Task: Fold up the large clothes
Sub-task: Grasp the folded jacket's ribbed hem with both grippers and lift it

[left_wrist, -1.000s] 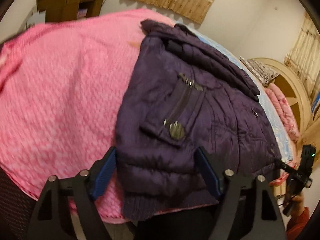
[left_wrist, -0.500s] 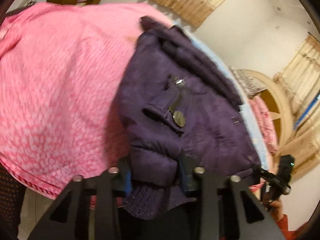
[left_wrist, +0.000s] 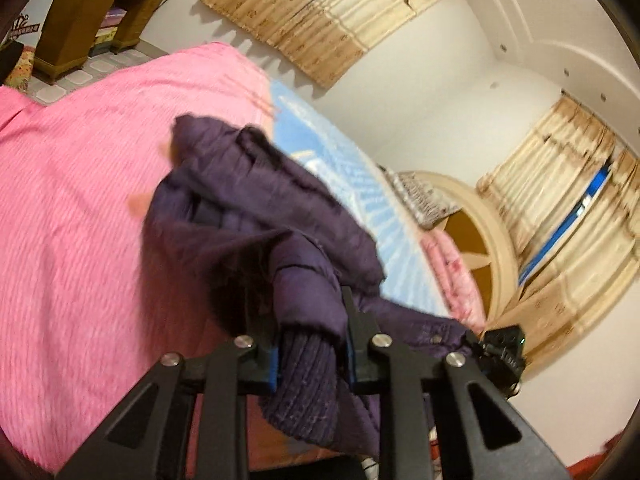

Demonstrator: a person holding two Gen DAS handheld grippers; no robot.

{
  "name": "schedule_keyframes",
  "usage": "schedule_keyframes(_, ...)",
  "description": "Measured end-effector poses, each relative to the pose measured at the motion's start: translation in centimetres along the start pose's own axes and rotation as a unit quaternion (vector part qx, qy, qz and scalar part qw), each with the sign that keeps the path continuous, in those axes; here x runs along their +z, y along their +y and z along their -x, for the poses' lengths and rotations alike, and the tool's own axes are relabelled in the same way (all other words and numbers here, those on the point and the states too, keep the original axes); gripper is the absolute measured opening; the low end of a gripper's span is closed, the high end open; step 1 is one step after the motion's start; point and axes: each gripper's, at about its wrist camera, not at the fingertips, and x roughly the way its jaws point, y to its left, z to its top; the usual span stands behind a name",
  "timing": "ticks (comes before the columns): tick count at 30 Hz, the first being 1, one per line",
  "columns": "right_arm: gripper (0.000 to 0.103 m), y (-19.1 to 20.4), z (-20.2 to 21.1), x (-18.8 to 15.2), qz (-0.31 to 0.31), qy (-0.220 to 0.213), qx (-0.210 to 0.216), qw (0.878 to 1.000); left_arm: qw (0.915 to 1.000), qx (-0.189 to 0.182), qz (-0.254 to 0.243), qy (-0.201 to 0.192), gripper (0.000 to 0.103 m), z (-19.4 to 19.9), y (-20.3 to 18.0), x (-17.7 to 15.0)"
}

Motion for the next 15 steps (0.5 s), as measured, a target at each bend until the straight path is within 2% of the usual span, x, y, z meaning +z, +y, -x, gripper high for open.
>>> schedule_keyframes(3,0.035,0.9,-0.6,3.5,-0.001,-0.021,0.021,1.000,0.9998,0.003,0.005,-0.018,0.024,-0.9,-0.6,3.6)
schedule_keyframes(8,0.035,0.2,-3.4,11.8,-0.017,-0.068,0.024,0.997,0.9984,0.029,0.030,-0.039,0.024,-4.6,0.2,10.4)
schedule_keyframes(11,0.035,-1.7,-6.9,17.1,-0.024,-0.087,-0.002,0.996,0.9959,0.059,0.056,-0.039,0.024,-9.2,1.8,14.8)
schedule_keyframes(14,0.034,-5.3,-10.7,22.0,-0.044,-0.108,-0.039,0.992,0.9912,0.108,0.066,-0.040,0.024,-14.9,3.8,18.6)
schedule_keyframes(15,0.034,-6.8,-11.5,23.6,-0.052,-0.115,-0.050,0.991,0.9874,0.134,0.068,-0.049,0.023,-17.4,4.7,19.9)
